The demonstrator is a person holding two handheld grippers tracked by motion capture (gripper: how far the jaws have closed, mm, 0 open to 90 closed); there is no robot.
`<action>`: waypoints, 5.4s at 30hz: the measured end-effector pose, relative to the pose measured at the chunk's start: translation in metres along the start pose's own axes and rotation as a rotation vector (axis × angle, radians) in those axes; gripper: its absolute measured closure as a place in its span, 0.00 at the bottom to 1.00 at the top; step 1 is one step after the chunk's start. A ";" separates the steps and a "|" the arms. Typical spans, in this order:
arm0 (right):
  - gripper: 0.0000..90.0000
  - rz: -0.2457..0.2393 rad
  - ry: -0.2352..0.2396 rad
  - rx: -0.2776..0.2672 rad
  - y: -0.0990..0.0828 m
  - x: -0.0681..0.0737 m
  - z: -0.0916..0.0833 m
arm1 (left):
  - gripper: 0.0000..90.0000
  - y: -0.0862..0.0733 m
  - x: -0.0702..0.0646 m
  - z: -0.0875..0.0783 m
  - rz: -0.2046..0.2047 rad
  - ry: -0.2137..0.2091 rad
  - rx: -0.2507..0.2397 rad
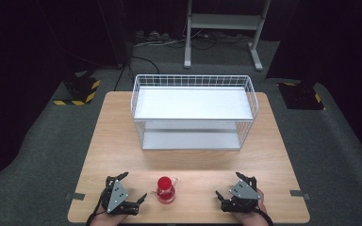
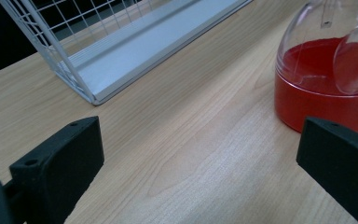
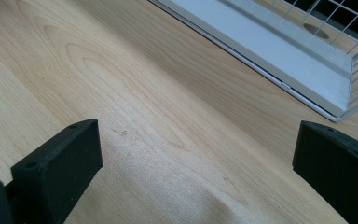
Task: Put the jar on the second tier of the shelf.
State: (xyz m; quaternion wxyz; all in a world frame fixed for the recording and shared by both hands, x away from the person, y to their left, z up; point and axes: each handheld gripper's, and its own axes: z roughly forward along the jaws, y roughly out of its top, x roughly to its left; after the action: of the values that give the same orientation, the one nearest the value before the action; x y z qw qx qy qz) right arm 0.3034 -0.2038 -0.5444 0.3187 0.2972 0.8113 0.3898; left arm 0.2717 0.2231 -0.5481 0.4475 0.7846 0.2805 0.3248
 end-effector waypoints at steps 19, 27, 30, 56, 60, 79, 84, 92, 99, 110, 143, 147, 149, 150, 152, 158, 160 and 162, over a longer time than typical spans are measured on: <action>0.01 0.024 0.000 -0.046 -0.002 -0.002 -0.004 | 0.00 0.001 0.003 0.003 -0.023 -0.017 0.035; 0.01 0.021 0.001 -0.053 -0.002 -0.002 -0.005 | 0.01 0.000 0.006 0.001 -0.046 -0.023 0.023; 0.01 0.027 0.003 -0.050 -0.002 -0.002 -0.005 | 0.01 0.000 0.007 0.000 -0.071 -0.019 0.015; 0.01 0.046 0.019 -0.078 -0.003 -0.005 -0.006 | 0.00 0.043 -0.010 -0.026 -0.112 -0.111 -0.030; 0.01 0.049 0.023 -0.083 -0.003 -0.006 -0.006 | 0.00 0.048 -0.013 -0.025 -0.123 -0.126 -0.037; 0.01 0.061 0.031 -0.089 -0.004 -0.007 -0.007 | 0.00 0.065 -0.026 -0.018 -0.142 -0.182 -0.090; 0.01 0.069 0.031 -0.091 -0.004 -0.008 -0.007 | 0.00 0.069 -0.030 -0.012 -0.140 -0.193 -0.096; 0.01 0.073 0.034 -0.095 -0.004 -0.008 -0.007 | 0.01 0.074 -0.032 -0.003 -0.149 -0.202 -0.106; 0.01 0.078 0.034 -0.098 -0.004 -0.009 -0.008 | 0.02 0.078 -0.034 0.004 -0.147 -0.203 -0.106; 0.01 0.084 0.040 -0.100 -0.005 -0.009 -0.008 | 0.15 0.078 -0.037 0.014 -0.158 -0.214 -0.130; 0.01 0.082 0.040 -0.103 -0.005 -0.009 -0.008 | 0.54 0.070 -0.043 0.022 -0.142 -0.215 -0.180; 0.01 0.079 0.036 -0.100 -0.004 -0.009 -0.008 | 0.54 0.074 -0.041 0.021 -0.151 -0.220 -0.194; 0.01 0.076 0.036 -0.101 -0.004 -0.008 -0.008 | 0.54 0.078 -0.039 0.019 -0.153 -0.219 -0.202; 0.01 0.076 0.035 -0.101 -0.004 -0.008 -0.008 | 0.54 0.080 -0.037 0.018 -0.153 -0.219 -0.204; 0.01 0.077 0.034 -0.100 -0.004 -0.008 -0.008 | 0.54 0.084 -0.034 0.017 -0.157 -0.214 -0.214; 0.01 0.075 0.036 -0.100 -0.004 -0.008 -0.008 | 0.54 0.093 -0.027 0.014 -0.158 -0.209 -0.224; 0.01 0.077 0.037 -0.101 -0.004 -0.009 -0.008 | 0.54 0.096 -0.025 0.014 -0.151 -0.206 -0.224; 0.01 0.080 0.038 -0.103 -0.005 -0.009 -0.008 | 0.54 0.099 -0.024 0.014 -0.150 -0.205 -0.228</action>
State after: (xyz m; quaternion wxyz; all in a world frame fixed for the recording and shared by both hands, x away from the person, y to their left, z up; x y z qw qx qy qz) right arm 0.3020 -0.2163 -0.5417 0.3021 0.3051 0.7836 0.4491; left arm 0.2821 0.1547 -0.4716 0.5828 0.7347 0.2524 0.2386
